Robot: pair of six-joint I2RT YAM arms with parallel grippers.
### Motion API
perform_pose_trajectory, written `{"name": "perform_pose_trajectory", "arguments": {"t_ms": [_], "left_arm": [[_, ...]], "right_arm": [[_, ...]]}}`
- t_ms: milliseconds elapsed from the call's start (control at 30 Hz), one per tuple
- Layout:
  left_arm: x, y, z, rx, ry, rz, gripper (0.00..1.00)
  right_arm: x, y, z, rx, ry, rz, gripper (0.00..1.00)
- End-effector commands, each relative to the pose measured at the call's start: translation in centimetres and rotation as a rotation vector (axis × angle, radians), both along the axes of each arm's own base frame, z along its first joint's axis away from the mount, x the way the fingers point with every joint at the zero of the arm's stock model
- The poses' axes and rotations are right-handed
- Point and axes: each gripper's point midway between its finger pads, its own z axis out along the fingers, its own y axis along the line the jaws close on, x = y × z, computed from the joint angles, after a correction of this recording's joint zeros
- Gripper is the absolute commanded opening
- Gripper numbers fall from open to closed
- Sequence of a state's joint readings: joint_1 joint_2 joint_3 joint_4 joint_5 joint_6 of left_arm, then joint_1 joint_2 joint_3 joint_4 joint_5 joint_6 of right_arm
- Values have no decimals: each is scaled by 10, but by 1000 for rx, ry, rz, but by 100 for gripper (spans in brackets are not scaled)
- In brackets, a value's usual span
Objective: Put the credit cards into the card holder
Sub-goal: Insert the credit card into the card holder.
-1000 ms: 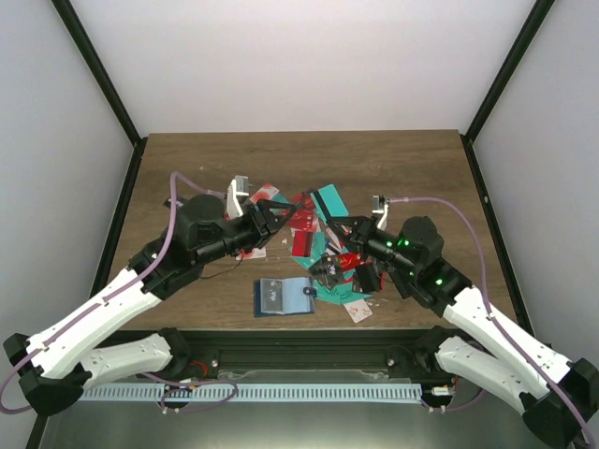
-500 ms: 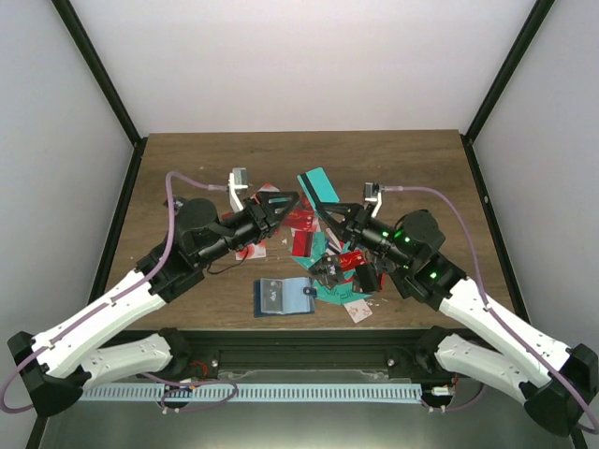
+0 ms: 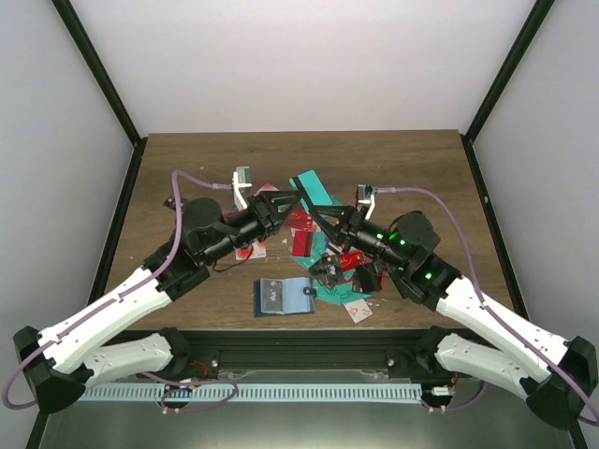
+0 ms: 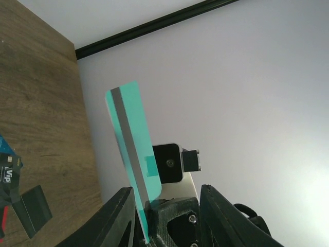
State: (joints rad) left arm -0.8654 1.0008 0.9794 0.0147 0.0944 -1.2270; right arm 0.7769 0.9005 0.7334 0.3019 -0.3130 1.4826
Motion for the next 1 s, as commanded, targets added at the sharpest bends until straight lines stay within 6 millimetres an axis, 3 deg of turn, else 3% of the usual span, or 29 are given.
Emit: {"name": "perform_pose_trajectory", "arguments": {"t_ms": [0, 700, 967], "left_arm": [[4, 0, 2, -12, -14, 11, 37], [10, -10, -5, -12, 0, 1, 23], [12, -12, -10, -5, 6, 3, 7]], "right_arm": [[-5, -5, 35, 69, -62, -10, 1], [-12, 1, 34, 67, -65, 41, 1], [-15, 3, 32, 63, -65, 60, 1]]}}
